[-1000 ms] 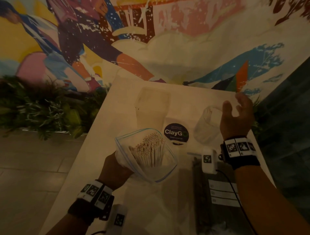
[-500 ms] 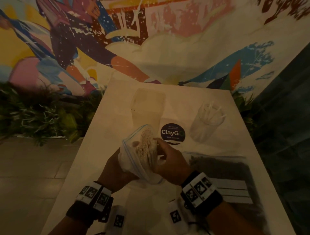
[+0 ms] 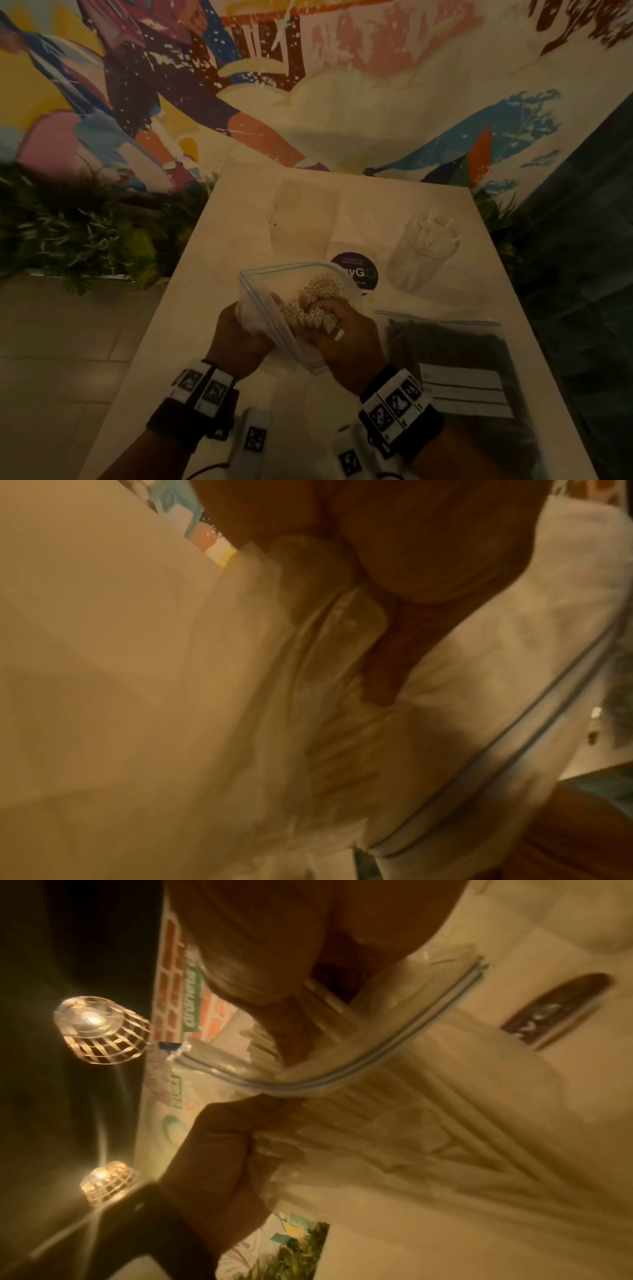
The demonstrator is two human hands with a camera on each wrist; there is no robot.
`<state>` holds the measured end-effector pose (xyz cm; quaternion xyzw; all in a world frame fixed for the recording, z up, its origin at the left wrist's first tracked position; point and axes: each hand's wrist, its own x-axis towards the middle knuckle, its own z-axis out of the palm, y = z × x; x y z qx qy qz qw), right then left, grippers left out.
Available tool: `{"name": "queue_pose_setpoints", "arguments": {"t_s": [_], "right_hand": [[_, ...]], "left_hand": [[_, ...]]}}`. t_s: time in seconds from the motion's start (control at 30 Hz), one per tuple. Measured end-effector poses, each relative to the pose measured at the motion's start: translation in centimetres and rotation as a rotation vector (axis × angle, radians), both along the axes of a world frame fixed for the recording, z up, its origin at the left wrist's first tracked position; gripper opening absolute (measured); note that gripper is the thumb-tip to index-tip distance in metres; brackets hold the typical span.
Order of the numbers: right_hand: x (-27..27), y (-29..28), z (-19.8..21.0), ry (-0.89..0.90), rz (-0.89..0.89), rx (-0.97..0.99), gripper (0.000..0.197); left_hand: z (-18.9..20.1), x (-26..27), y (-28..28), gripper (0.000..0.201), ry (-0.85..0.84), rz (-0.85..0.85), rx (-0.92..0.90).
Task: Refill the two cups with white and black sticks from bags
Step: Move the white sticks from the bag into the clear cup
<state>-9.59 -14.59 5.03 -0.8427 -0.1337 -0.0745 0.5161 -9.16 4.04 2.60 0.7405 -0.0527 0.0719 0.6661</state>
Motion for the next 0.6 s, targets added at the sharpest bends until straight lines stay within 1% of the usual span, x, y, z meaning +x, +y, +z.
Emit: {"name": "queue_pose_setpoints", "arguments": {"t_s": [0.07,0.1,0.23,0.37,0.4,0.47,0.53,0.6], "right_hand": [[0.1,0.1,-0.7,0.129,-0.001,0.033,0.031],[0.1,0.1,-0.8,0.146,-0.002,0.048,0.033],[0.1,0.1,-1.1,0.053,-0.055,0.105,0.019],[-0.2,-0.1,-1.8,0.077,-0.012,0.078,0.018],[-0.2,-0.1,-2.0,0.066,-0.017,0.061,0.018],[-0.1,-0.3,-2.7,0.036,-0.071,0.048,0.021],[-0.1,-0.6,-3.4,0.005,-0.103,0.030,0.030],[-0.2,-0.8,-3.8,0.021,-0.035,-0.017,0.035]], "left_hand": [[-0.7,0.1,0.4,0.045,0.030,0.020,-0.046],[-0.9,0.2,0.6,0.045,0.039,0.032,-0.066],[-1.1,-0.1,0.7,0.042,0.051,0.038,-0.097],[-1.0,-0.6,0.3,0.037,0.053,0.057,-0.068],[-1.0,-0.6,0.3,0.040,0.056,0.063,-0.065],[-1.0,-0.5,0.3,0.047,0.061,0.065,-0.039],[-1.2,-0.5,0.3,0.048,0.073,0.062,-0.026],[-1.4,-0.4,0.4,0.050,0.085,0.071,-0.019]]}}
